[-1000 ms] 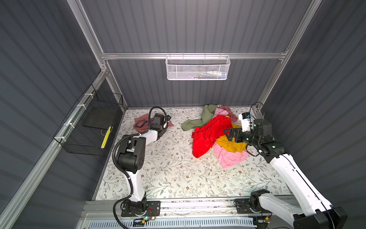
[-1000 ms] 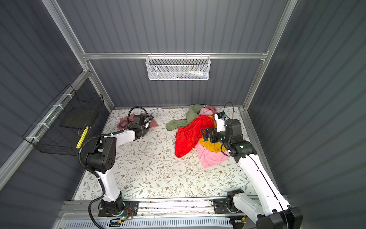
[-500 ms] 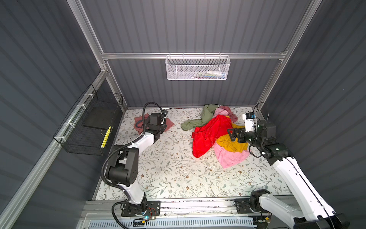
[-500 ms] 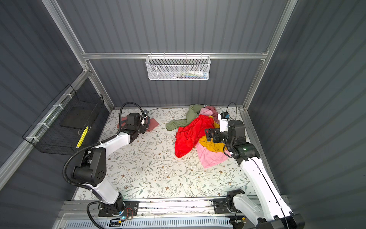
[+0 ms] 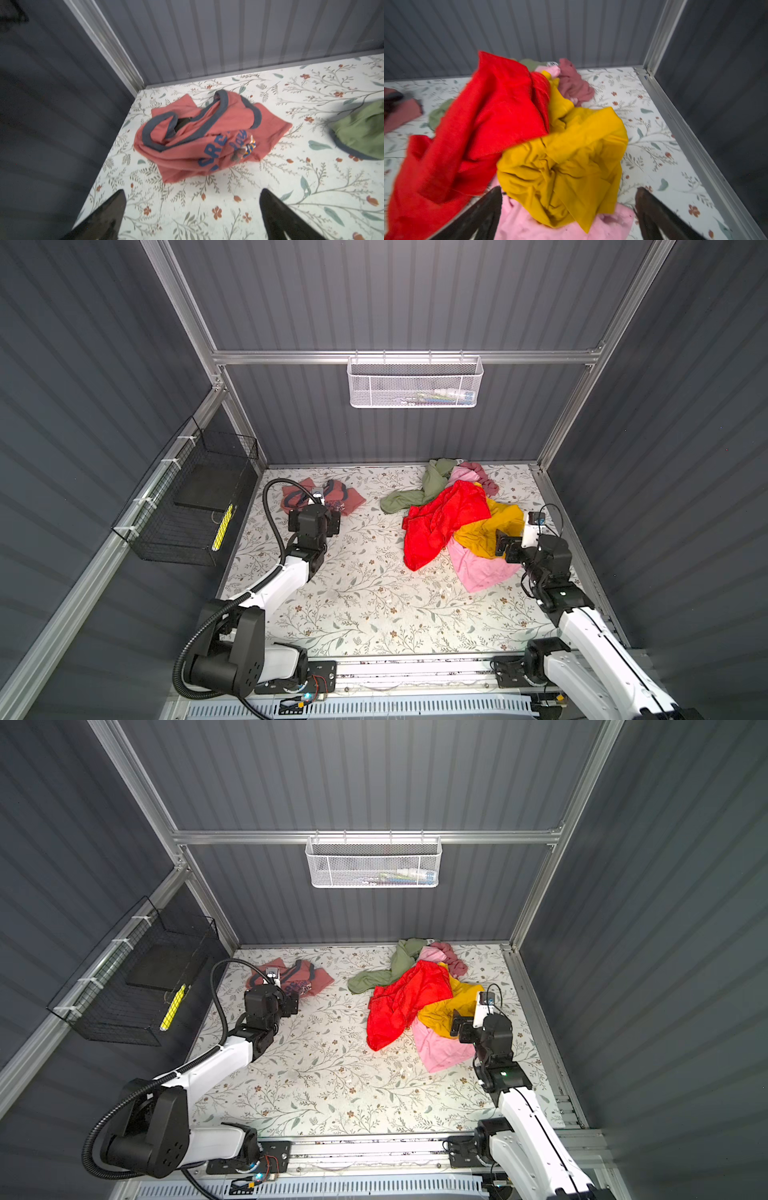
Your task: Pick out a specific cloth from the pile
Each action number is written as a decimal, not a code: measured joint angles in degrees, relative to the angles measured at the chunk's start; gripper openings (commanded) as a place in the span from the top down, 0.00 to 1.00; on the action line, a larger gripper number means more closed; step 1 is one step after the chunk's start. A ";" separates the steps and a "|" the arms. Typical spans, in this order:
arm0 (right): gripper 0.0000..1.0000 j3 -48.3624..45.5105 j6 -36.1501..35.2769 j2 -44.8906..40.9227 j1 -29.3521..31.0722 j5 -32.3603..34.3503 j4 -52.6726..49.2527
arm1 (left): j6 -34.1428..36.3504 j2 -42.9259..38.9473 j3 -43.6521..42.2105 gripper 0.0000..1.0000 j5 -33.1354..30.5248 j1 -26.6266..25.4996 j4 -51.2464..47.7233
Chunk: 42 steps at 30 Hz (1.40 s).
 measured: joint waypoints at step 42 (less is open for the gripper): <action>0.01 -1.62 -1.49 38.71 -6.21 1.01 47.23 | -2.54 23.15 -12.09 0.00 4.79 8.04 38.21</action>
